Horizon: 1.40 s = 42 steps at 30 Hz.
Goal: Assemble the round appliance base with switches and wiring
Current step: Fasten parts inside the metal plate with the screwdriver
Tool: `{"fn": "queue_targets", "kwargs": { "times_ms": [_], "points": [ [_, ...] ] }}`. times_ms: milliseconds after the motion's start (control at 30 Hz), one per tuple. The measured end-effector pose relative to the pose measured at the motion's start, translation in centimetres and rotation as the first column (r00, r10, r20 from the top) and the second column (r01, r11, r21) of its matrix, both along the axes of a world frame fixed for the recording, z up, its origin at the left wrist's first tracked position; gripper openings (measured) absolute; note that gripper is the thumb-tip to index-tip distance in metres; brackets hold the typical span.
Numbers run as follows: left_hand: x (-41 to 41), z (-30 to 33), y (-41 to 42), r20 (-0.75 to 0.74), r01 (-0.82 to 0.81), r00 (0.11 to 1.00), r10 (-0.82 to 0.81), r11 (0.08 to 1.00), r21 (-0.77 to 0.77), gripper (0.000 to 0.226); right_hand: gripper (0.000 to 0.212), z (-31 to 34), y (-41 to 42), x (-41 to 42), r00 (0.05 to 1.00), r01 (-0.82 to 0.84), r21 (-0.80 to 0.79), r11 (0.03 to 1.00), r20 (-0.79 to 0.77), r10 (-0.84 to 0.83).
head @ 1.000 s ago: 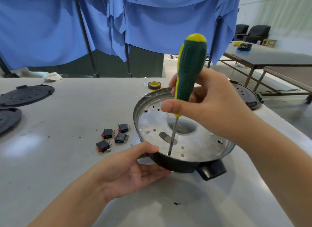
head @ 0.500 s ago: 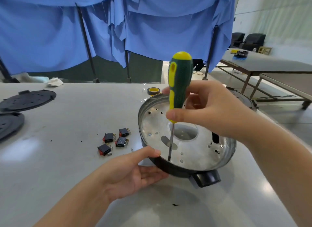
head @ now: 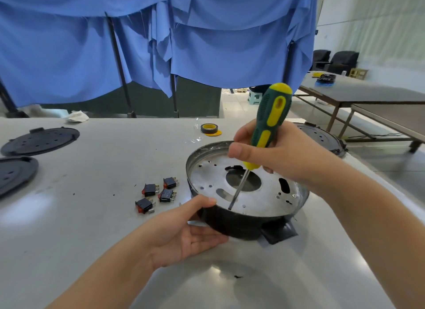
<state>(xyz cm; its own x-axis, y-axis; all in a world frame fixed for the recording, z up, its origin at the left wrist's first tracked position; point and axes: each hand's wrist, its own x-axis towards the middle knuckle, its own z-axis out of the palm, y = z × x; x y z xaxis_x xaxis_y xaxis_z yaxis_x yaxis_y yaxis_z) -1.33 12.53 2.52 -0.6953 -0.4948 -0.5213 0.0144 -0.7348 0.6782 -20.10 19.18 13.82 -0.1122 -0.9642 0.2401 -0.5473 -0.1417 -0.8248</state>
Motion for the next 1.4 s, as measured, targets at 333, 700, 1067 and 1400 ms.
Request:
{"fn": "queue_targets", "kwargs": {
  "times_ms": [333, 700, 1067, 1400],
  "points": [
    [-0.2, 0.5, 0.1, 0.023, -0.007, 1.0, 0.006, 0.999, 0.042, 0.079, 0.029, 1.1, 0.0, -2.0, 0.946, -0.318, 0.082, 0.945, 0.091, 0.31],
    [-0.1, 0.5, 0.0, 0.036, 0.031, 0.999, -0.032, 0.999, 0.022, 0.085, 0.029, -1.0, -0.9, 0.5, 0.996, 0.004, -0.172, 0.985, -0.083, -0.018],
    [0.4, 1.1, -0.5, 0.194, 0.303, 0.941, -0.279, 0.947, -0.108, 0.076, 0.022, -1.9, -0.8, -0.2, 0.999, 0.035, -0.236, 0.971, -0.029, -0.044],
    [0.4, 1.5, -0.8, 0.537, 0.514, 0.784, -0.311, 0.811, -0.281, 0.098, 0.026, -2.3, -0.6, -0.2, 1.0, 0.0, -0.231, 0.973, -0.025, -0.006]
  ]
}}
